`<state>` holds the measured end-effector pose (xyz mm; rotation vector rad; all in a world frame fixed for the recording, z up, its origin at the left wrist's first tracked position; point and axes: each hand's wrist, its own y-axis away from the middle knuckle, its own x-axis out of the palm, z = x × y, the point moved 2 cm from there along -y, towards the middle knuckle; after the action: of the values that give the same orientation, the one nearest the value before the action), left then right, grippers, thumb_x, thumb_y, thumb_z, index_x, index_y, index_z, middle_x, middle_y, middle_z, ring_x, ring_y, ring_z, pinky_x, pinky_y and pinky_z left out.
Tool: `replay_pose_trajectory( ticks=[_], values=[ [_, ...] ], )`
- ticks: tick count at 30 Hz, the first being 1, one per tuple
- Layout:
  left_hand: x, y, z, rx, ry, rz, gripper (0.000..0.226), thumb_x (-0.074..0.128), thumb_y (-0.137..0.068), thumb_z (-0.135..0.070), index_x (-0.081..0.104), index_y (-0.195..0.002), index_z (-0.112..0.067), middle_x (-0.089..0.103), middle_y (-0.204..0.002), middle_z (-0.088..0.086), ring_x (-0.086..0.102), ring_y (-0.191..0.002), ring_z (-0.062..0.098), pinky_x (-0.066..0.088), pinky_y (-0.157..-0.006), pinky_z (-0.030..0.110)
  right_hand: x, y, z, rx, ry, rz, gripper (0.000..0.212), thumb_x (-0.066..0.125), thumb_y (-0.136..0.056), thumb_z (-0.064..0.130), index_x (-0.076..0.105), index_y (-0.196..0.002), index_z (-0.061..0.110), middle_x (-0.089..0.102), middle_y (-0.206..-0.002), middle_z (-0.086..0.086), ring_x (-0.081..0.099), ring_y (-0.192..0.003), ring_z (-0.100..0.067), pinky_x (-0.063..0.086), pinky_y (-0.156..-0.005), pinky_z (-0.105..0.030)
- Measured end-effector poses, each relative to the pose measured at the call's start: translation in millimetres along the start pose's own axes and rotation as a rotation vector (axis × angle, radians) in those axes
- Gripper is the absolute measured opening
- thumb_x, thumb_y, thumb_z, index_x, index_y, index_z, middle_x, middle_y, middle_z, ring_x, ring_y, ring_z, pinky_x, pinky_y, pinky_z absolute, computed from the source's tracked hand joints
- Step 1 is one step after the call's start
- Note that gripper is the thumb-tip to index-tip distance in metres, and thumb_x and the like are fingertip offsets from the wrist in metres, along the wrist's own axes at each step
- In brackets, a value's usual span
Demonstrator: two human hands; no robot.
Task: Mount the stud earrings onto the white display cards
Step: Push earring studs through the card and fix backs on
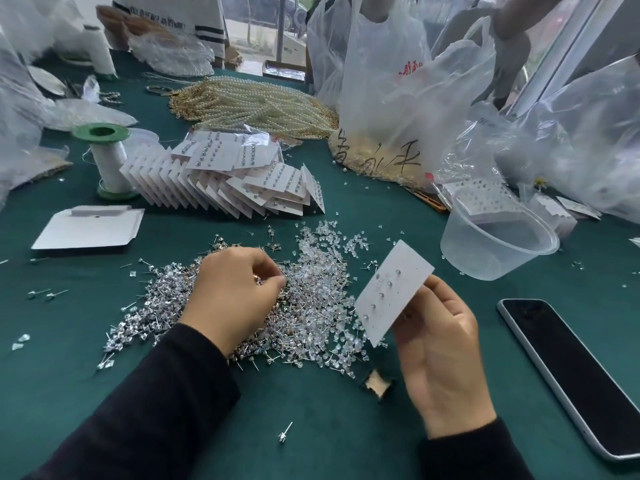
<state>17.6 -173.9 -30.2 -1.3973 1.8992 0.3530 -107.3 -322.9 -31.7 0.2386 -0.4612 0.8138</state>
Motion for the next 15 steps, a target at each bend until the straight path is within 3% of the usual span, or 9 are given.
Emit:
replay_pose_trajectory(
  ticks=[2, 5, 7, 12, 15],
  values=[
    [-1.5, 0.2, -2.0, 0.005, 0.043, -0.007, 0.011, 0.068, -0.076, -0.020, 0.065, -0.066, -0.022, 0.058, -0.063, -0.015, 0.053, -0.063, 0.000, 0.037, -0.057, 0.011, -1.0, -0.6, -0.9, 0.100, -0.058, 0.035, 0.028, 0.065, -0.063, 0.018, 0.067, -0.089, 0.007, 0.071, -0.077, -0.006, 0.064, -0.065, -0.016, 0.055, -0.062, -0.028],
    [-2.5, 0.1, -2.5, -0.008, 0.100, 0.007, 0.010, 0.067, -0.072, -0.014, 0.066, -0.064, -0.020, 0.063, -0.062, -0.010, 0.058, -0.062, 0.002, 0.040, -0.055, 0.011, -2.0, -2.2, -3.3, 0.195, -0.081, 0.025, 0.040, 0.067, -0.058, 0.023, 0.068, -0.094, 0.006, 0.071, -0.084, -0.008, 0.064, -0.074, -0.020, 0.054, -0.077, -0.041],
    [-2.9, -0.3, -2.0, -0.019, 0.095, 0.007, 0.010, 0.065, -0.070, -0.011, 0.067, -0.065, -0.019, 0.064, -0.062, -0.008, 0.059, -0.062, 0.004, 0.041, -0.055, 0.012, -1.2, -2.3, -3.5, 0.224, -0.112, 0.030, 0.035, 0.067, -0.058, 0.023, 0.071, -0.090, 0.008, 0.072, -0.084, -0.008, 0.067, -0.073, -0.021, 0.054, -0.076, -0.044],
    [-5.3, -3.0, 2.5, -0.053, 0.145, -0.009, 0.012, 0.065, -0.076, -0.008, 0.068, -0.077, -0.019, 0.064, -0.067, -0.009, 0.058, -0.063, 0.001, 0.038, -0.054, 0.006, 1.1, -1.1, -1.4, 0.263, -0.176, 0.067, 0.024, 0.064, -0.060, 0.020, 0.076, -0.079, 0.010, 0.074, -0.080, -0.007, 0.071, -0.069, -0.018, 0.059, -0.063, -0.038],
    [-7.4, -1.3, -3.8, -0.014, 0.273, 0.004, 0.007, 0.069, -0.078, -0.013, 0.069, -0.075, -0.020, 0.066, -0.067, -0.007, 0.059, -0.059, 0.005, 0.043, -0.054, 0.013, 3.0, 0.1, -1.0, 0.289, -0.186, 0.084, 0.023, 0.062, -0.061, 0.019, 0.076, -0.078, 0.009, 0.074, -0.080, -0.008, 0.071, -0.071, -0.018, 0.059, -0.063, -0.037]
  ],
)
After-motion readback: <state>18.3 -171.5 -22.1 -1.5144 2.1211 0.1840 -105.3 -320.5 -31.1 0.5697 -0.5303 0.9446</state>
